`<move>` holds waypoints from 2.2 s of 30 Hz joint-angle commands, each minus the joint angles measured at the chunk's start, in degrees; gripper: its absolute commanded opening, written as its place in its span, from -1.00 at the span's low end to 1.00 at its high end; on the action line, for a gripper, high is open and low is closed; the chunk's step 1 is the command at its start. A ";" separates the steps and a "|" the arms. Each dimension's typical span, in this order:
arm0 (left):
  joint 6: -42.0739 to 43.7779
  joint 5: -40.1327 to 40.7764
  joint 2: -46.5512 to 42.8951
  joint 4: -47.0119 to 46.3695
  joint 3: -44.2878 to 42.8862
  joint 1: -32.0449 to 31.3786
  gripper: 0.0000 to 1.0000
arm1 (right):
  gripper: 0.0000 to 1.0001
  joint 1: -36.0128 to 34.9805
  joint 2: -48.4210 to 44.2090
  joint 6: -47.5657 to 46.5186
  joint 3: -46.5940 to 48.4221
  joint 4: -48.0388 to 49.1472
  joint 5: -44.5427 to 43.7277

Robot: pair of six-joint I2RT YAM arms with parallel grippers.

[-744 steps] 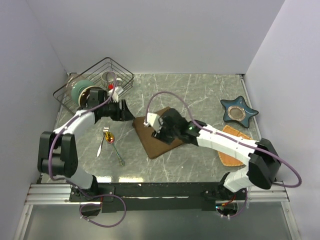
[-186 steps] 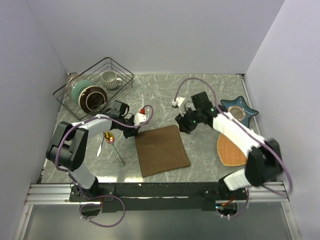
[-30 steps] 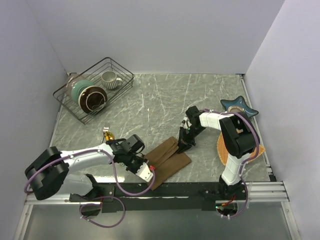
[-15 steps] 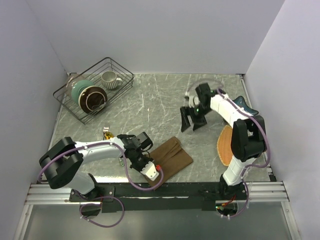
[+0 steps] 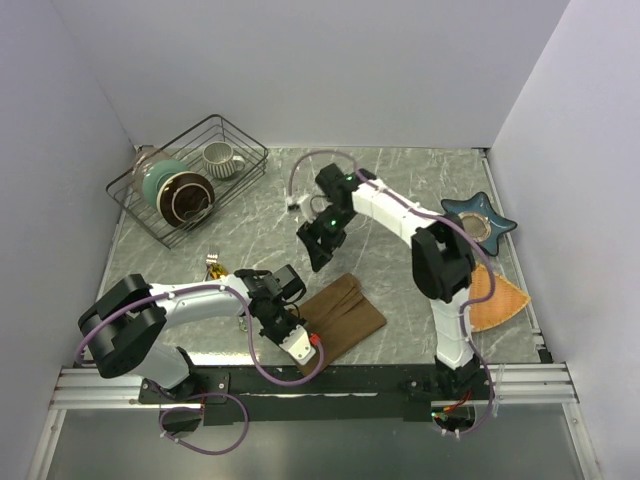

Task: Fold the napkin into a case and place the utensils inside
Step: Smooth out the 2/3-rectangle-folded napkin at the center of the board.

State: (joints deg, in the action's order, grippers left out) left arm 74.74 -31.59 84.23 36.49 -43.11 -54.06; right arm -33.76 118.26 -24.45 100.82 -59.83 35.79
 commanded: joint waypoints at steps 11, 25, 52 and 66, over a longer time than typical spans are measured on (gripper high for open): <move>1.90 3.47 1.91 2.36 1.72 -0.52 -0.90 | 0.32 -4.30 5.93 -8.69 -2.99 -0.55 2.27; 1.81 3.56 2.43 2.53 1.28 -0.52 -0.89 | 0.28 -6.06 6.37 -10.80 -10.20 1.91 0.60; -38.60 -8.13 -20.70 -18.72 1.63 29.53 0.51 | -1.00 6.69 -0.40 -0.08 -8.62 20.53 -12.49; -51.92 -16.90 9.19 -19.99 -25.42 36.57 0.27 | -1.00 9.06 3.47 4.49 -7.39 16.86 -9.08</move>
State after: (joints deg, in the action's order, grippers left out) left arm 24.05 -41.43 88.92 14.96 -60.49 -17.50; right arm -25.54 120.55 -22.13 91.02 -40.03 24.69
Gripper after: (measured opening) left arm 0.659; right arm 0.023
